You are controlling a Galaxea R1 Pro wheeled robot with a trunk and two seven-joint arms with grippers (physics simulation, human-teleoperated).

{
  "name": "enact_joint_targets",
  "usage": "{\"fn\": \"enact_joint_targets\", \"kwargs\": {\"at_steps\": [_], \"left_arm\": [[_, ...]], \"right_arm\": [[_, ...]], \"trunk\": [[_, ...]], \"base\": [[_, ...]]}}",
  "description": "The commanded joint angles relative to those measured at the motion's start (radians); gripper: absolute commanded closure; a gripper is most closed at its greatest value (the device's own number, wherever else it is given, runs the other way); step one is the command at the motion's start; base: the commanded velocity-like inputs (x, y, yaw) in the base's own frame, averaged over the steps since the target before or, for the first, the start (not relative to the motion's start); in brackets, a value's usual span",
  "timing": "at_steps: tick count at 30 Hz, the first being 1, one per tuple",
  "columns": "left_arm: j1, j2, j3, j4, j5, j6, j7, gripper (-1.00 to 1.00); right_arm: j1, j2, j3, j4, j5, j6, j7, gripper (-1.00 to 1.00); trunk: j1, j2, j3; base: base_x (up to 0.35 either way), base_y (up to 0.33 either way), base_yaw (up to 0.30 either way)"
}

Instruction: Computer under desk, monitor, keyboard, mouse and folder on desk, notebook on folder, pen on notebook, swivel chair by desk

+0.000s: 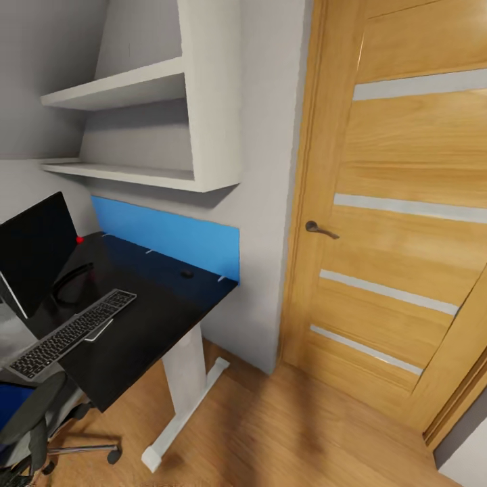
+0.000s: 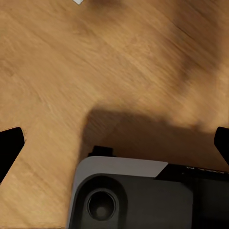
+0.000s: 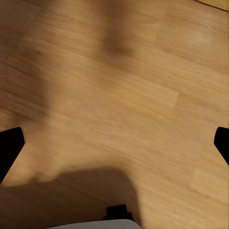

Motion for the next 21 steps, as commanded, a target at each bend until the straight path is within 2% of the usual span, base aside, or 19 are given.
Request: {"fn": "enact_joint_targets", "kwargs": {"at_steps": [1, 21], "left_arm": [[0.000, 0.000, 0.003, -0.001, 0.003, -0.002, 0.000, -1.00], [0.000, 0.000, 0.003, -0.001, 0.003, -0.002, 0.000, -1.00]], "right_arm": [[0.000, 0.000, -0.003, 0.000, -0.003, -0.003, 0.003, -1.00], [0.000, 0.000, -0.003, 0.001, -0.003, -0.003, 0.003, -1.00]], "trunk": [[0.000, -0.001, -0.002], [0.000, -0.001, -0.013]], "base": [[0.000, 0.000, 0.275], [0.000, 0.000, 0.275]]}}
